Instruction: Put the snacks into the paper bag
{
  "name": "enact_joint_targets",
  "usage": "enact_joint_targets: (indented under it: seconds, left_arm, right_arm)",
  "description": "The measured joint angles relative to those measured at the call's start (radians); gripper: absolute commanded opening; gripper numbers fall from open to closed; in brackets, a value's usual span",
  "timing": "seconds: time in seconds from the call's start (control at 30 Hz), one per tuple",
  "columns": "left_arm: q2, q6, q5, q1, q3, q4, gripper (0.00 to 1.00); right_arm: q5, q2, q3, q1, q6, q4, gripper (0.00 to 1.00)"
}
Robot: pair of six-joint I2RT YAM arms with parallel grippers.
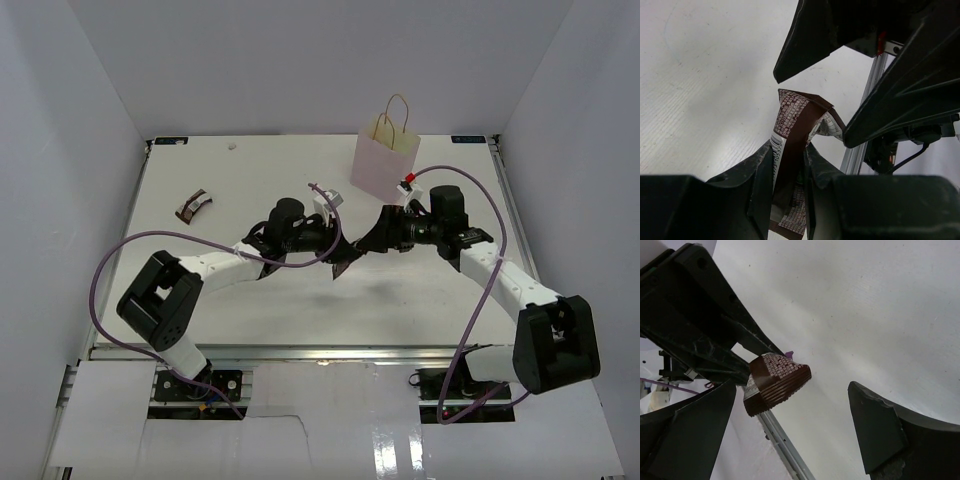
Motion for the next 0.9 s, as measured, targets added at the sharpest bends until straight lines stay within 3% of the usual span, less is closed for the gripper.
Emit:
enact_joint_targets:
  seconds: [0.1, 0.13, 0.2, 0.23, 0.3, 0.53, 0.67, 0.9]
  left_arm:
    - [0.0, 0.004, -0.01, -0.009, 0.0, 0.005, 0.36]
    - [0.0, 0.005, -0.011, -0.011, 0.0, 0.006, 0.36]
    - [0.0, 0.005, -0.014, -0.014, 0.0, 0.009, 0.36]
    - [0.0, 0.005, -0.014, -0.017, 0.0, 0.009, 0.36]
    - [0.001, 0.005, -0.014, -0.02, 0.001, 0.01, 0.36]
    - [0.005, 0.004, -0.024, -0.026, 0.008, 0.014, 0.38]
    - [0.005, 0.002, -0.024, -0.031, 0.02, 0.016, 0.41]
    - [0.021, -0.005, -0.024, -0.029, 0.045, 0.02, 0.67]
  right_arm:
    - [-0.002, 0.028, 0.001, 0.001, 0.042, 0.001, 1.0]
    - [-0.003, 0.037, 0.003, 0.002, 0.053, 0.001, 0.93]
    - [-0.006, 0.048, 0.005, 0.003, 0.068, 0.005, 0.87]
    - [-0.01, 0.051, 0.005, 0.003, 0.076, 0.01, 0.79]
    - [-0.022, 0.06, 0.005, 0.003, 0.09, 0.028, 0.74]
    - [-0.105, 0.072, 0.006, 0.008, 0.135, 0.093, 0.27]
    - [-0.134, 0.072, 0.002, 0.007, 0.152, 0.132, 0.11]
    - [-0.171, 0.066, 0.002, -0.006, 0.138, 0.157, 0.08]
